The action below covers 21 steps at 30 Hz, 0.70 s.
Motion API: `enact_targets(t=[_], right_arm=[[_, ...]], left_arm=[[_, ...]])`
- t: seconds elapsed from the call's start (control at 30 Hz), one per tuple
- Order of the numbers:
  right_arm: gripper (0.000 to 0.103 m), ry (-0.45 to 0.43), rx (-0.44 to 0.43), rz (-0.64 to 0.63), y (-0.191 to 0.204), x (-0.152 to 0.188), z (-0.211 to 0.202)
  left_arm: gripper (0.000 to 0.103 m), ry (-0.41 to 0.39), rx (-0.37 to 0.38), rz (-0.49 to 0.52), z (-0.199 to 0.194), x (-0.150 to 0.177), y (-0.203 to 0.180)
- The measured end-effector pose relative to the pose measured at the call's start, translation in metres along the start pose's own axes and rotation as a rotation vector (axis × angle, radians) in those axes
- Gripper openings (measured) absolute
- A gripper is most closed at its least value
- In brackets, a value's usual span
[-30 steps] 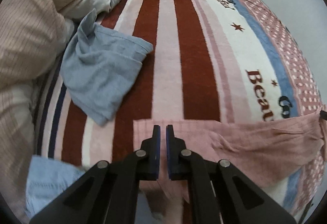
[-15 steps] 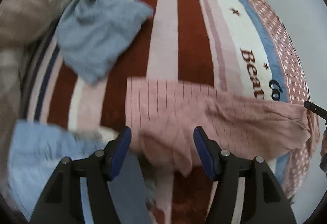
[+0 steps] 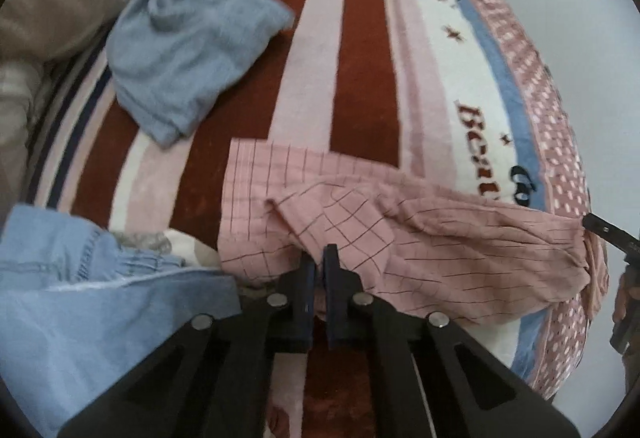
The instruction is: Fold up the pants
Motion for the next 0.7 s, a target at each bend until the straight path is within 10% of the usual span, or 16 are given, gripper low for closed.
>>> enact_targets(t=[0.4, 0.53, 0.7], right_arm=[[0.043, -0.046, -0.017, -0.012, 0.01, -0.006, -0.018], [0.043, -0.051, -0.018, -0.009, 0.009, -0.003, -0.019], [0.043, -0.034, -0.006, 0.003, 0.003, 0.005, -0.014]], left_arm=[[0.001, -0.046, -0.007, 0.088, -0.07, -0.025, -0.018], [0.068, 0.044, -0.023, 0.078, -0.036, -0.009, -0.01], [0.069, 0.083, 0.025, -0.002, 0.002, 0.004, 0.012]])
Point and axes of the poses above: each gripper's, at about its wrist camera, not at the fingertips, and z roughly the way its jaws point, y to its left, x to its underside, the point moved 8 cm from there along z, roughly the way its jaws point, and after that the axes turned 12 degrees about y, right-handed, at the moved point
